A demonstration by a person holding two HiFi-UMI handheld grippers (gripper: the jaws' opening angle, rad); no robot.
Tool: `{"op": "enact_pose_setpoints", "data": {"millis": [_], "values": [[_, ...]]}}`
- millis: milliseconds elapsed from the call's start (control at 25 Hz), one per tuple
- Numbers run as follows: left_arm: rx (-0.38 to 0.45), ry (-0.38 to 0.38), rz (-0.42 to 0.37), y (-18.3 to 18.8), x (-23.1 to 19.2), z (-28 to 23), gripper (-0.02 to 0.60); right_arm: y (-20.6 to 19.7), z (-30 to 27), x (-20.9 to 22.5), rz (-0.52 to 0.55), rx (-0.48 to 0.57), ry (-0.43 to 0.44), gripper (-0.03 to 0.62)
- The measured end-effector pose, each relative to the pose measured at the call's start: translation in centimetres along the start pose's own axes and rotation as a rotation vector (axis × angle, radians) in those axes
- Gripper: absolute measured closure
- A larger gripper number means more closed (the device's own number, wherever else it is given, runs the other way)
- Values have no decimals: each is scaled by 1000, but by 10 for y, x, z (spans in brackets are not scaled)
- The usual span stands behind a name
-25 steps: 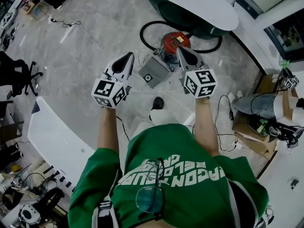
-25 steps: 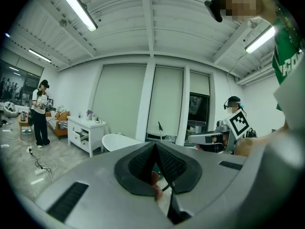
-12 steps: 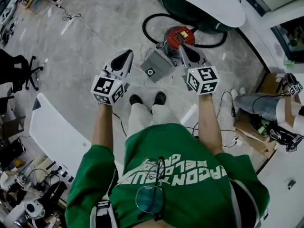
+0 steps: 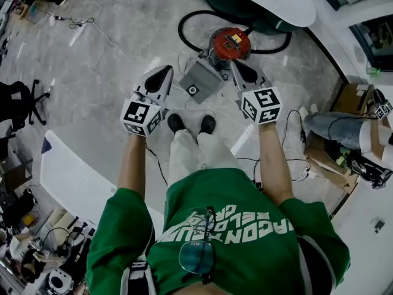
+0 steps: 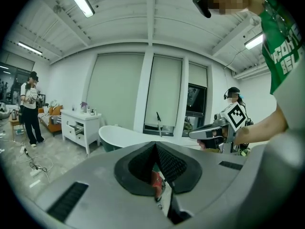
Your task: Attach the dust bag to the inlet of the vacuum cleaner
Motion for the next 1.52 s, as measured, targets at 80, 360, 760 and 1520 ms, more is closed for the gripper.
{"op": "enact_pose_setpoints", "data": {"millis": [80,360,760,1520], "values": [[-8,-11,8,-15,-12,-1,584,-13,-9,0,0,-14,-8,592],[-64,-80,-8,-92,-41,-3,584,-82,-37,1,0,-50,-18,592],[-123,-191,8,-296,-85,4,584,-268,-94,3,10,-102,10,592],[-134,-345,19,-686,-160,-18,584,-624,-201,21,6,-59,152,592]]}}
Point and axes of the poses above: the fingertips, and each gripper's own axes: z backward along the fingers, x to its right, y out of its top, the point moved 2 cm from there along z, backward along the fingers, and after that the axes turned 13 degrees about x, right-handed, at the moved point
